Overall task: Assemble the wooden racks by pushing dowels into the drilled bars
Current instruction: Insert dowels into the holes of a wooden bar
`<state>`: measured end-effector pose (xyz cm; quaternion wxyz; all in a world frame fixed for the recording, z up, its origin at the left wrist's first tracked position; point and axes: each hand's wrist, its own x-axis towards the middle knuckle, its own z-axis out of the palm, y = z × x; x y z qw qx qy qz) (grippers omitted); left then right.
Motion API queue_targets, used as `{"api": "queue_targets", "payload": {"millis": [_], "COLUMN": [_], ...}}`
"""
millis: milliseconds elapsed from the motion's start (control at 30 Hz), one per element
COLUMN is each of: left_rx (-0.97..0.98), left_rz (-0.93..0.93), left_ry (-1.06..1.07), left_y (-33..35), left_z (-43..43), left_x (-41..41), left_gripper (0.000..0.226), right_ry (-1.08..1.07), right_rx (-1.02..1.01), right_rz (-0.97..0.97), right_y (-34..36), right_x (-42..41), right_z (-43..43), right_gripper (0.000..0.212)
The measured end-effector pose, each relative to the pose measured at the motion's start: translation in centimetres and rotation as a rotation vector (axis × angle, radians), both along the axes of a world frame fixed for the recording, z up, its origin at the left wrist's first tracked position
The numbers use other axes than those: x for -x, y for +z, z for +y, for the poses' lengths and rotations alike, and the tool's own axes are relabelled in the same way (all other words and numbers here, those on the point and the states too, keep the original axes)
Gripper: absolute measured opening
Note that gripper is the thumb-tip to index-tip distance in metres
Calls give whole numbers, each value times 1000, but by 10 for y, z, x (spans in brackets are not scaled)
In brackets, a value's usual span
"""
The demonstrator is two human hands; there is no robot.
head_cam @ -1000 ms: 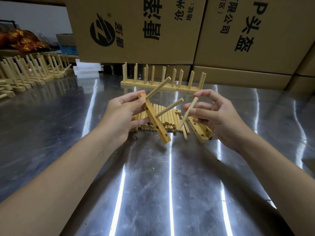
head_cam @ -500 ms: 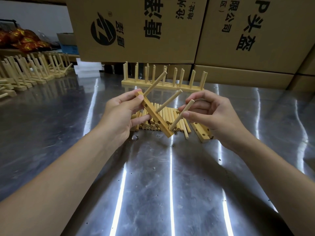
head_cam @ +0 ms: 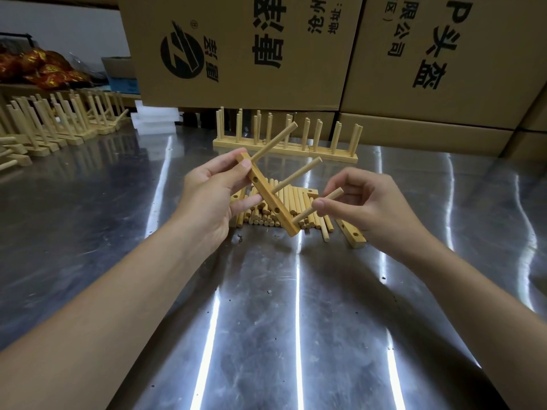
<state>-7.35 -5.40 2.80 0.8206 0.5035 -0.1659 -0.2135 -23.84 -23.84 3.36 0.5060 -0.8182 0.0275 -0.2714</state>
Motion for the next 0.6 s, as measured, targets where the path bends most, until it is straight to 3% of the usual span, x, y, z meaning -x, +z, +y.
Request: {"api": "queue_targets", "payload": {"millis": [167,333,433,600], "left_rx": [1,53,129,225], "left_rz": [-22,46,114,160], "left_ry": [2,-26,-58,-88], "left_y": [-3,-5,-4,-6], "left_z": [-2,-5,-5,-8], "left_x": [2,2,-1,3], "left_gripper": [23,25,27,29], "right_ry": [-116,-129,-94,-91], "right_rx": [128,-22,-8,97], "right_rz": [66,30,86,91], "right_y": [-8,-7,-8,-15], "right_x": [-2,-3,-3,-6], "right_z": [-1,1,4,4], "right_gripper": [43,46,53,26]}}
